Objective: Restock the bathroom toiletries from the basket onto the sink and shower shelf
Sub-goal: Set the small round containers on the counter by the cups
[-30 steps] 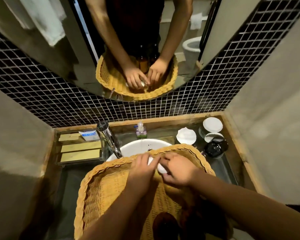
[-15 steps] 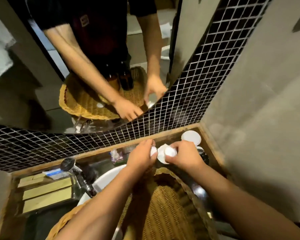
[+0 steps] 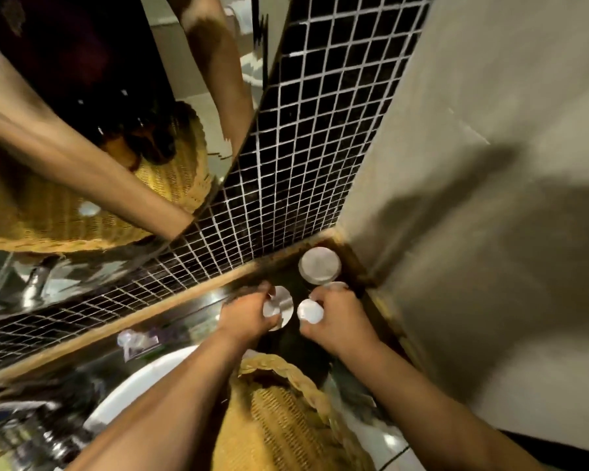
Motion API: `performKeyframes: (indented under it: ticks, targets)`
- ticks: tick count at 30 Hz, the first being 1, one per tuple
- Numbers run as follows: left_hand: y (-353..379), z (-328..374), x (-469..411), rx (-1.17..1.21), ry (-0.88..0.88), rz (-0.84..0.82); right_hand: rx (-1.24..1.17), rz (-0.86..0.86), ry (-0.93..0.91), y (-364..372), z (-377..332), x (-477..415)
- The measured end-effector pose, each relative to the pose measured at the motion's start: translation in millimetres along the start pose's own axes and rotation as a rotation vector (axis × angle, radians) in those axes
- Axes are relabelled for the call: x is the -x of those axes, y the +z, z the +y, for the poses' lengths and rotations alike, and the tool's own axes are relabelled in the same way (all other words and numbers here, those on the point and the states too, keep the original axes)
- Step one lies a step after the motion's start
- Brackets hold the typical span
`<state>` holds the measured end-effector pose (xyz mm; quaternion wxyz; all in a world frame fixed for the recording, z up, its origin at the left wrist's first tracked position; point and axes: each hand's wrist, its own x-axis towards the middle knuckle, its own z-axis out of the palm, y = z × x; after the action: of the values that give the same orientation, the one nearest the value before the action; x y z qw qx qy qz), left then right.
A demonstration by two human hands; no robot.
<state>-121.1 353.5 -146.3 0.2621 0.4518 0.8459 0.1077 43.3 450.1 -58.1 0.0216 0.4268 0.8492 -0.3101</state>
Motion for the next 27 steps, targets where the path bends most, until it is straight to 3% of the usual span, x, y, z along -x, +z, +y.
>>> performKeyframes:
  ticks: [9,17,27]
  targets:
    - [3.2,-4.9,-18.7,-0.214,0.173,-0.057,0.057,-0.003,-0.036,16.9,1.4,-9.5]
    - [-12.3,-19.7,-1.8,-0.227,0.244,0.051,0.078,-0.033,-0.106,34.0,-21.7,-19.3]
    - [-10.8,-59.8,34.6,0.043,-0.047,-0.013,0.181,-0.142,-0.01,73.9,-38.3,-41.6]
